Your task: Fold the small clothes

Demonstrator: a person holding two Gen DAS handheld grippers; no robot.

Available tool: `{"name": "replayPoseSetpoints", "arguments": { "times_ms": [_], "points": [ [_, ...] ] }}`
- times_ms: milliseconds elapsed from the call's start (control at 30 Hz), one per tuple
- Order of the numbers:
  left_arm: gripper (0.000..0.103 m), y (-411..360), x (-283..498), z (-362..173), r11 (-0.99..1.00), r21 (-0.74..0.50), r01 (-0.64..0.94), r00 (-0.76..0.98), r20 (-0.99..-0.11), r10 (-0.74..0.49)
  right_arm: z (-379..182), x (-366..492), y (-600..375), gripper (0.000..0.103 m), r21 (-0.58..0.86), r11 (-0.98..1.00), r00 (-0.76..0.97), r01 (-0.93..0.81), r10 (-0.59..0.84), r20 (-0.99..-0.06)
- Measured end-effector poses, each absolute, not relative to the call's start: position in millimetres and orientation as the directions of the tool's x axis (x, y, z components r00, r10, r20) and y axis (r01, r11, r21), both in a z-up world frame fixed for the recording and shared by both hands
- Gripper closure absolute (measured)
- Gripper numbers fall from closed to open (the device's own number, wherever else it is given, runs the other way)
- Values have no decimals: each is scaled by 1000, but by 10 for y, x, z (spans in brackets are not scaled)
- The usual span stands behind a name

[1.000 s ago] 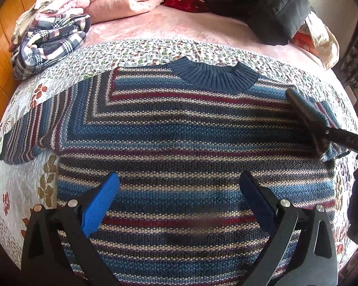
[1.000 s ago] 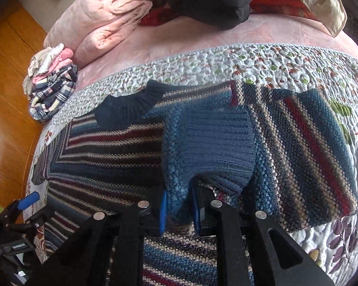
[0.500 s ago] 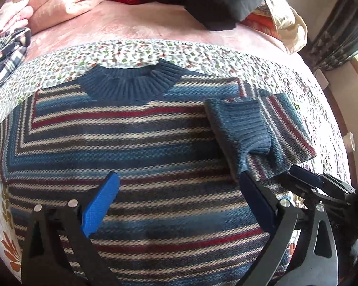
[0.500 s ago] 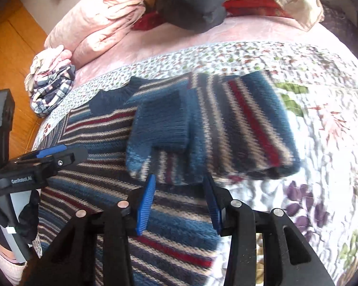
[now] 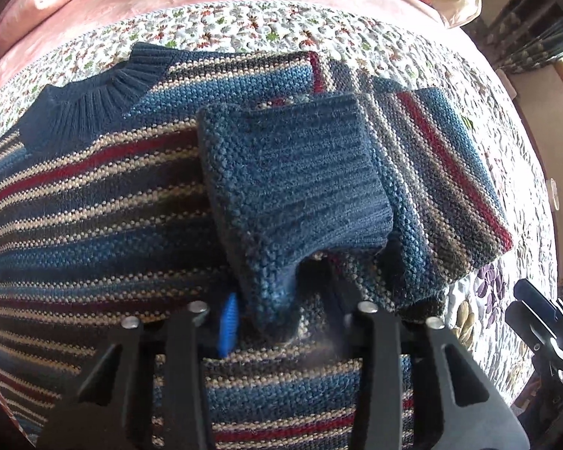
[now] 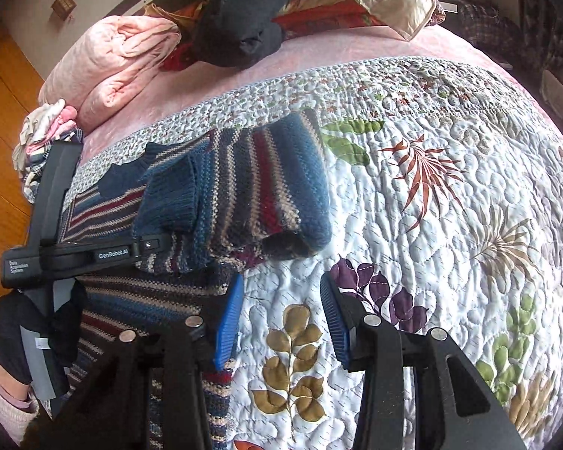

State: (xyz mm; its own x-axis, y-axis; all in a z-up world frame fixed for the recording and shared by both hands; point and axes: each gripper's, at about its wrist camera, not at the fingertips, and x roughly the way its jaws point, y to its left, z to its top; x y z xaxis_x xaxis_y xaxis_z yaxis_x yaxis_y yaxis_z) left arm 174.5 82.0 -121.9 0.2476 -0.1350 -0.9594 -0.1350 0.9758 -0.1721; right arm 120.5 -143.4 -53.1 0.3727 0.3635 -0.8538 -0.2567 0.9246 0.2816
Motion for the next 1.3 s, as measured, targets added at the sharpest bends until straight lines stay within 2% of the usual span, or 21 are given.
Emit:
{"name": "replayPoseSetpoints", "arguments": {
  "times_ms": [133,300,567,800,967,1067,1200,1300],
  "points": [
    [91,983,1670,-1026,967,-207,-147,316,-936,-152,-501,1226,-1449,60,300,923,380,-242,375,-845],
    [91,1345,1510,-729,967,-192,-168,412,-905,-108,-409,1348,-1453,60,350,909,389,-228,414,-823],
    [91,1859,1439,-748,966,-173,-194,413,-907,-80,-628,1704,-966,60,534,805,250,-259,590,-767],
    [88,1993,1407,-1092,960,-175,-219,379,-922,-82,-1023,1809,-775,61,507,837,201,-205,543,-816],
    [80,2323,1255,-1166,939,-199,-280,383,-920,-80,-1029,1781,-733,61,481,846,207,-232,526,-825],
    [73,2600,1073,-1096,925,-180,-335,399,-917,-34,-1035,1781,-729,61,480,844,203,-241,527,-825],
    [75,2906,806,-906,911,-75,-406,406,-908,106,-1014,1786,-724,61,468,849,202,-244,517,-832],
    [71,2949,705,-688,911,-57,-408,437,-888,140,-880,1747,-649,59,435,861,222,-265,493,-841]
  ]
}}
